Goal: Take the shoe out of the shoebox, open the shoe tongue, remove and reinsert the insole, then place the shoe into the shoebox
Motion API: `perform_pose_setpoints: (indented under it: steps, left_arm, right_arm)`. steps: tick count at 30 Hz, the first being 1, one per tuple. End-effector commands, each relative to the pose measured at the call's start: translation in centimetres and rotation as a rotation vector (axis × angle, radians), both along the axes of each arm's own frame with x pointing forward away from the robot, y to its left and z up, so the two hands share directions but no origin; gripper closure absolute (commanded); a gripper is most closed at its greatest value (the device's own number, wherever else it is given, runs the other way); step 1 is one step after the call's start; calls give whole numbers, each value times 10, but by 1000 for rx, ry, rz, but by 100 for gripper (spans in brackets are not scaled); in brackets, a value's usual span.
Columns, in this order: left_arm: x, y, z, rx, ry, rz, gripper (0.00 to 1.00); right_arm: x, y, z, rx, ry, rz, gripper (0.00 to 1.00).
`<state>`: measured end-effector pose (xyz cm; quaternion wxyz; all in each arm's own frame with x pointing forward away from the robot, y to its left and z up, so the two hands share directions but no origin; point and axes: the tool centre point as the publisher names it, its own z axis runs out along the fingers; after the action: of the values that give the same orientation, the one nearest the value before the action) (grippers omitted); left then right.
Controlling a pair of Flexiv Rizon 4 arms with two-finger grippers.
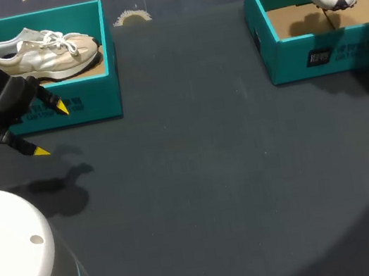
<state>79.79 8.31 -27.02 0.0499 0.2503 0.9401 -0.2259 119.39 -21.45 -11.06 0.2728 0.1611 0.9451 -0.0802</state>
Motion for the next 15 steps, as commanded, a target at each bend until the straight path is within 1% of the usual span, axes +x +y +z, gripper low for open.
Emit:
perform_pose_setpoints:
  steps: [1, 5, 7, 11, 15]
  left_arm:
    - [-1, 0, 0, 2, -2, 0, 0]
    - [-1, 0, 0, 2, -2, 0, 0]
    - [-1, 0, 0, 2, -2, 0, 0]
    - [-1, 0, 0, 2, -2, 0, 0]
    - [-1, 0, 0, 2, -2, 0, 0]
  right_arm:
    - [-2, -11, -7, -3, 15, -6, 100]
    - [-6, -39, -19, 3, 32, -34, 100]
    - [-6, -53, -26, -1, 48, -70, 100]
    - [-10, -76, -35, 14, 68, -106, 100]
    - [-14, -86, -39, 17, 75, -126, 100]
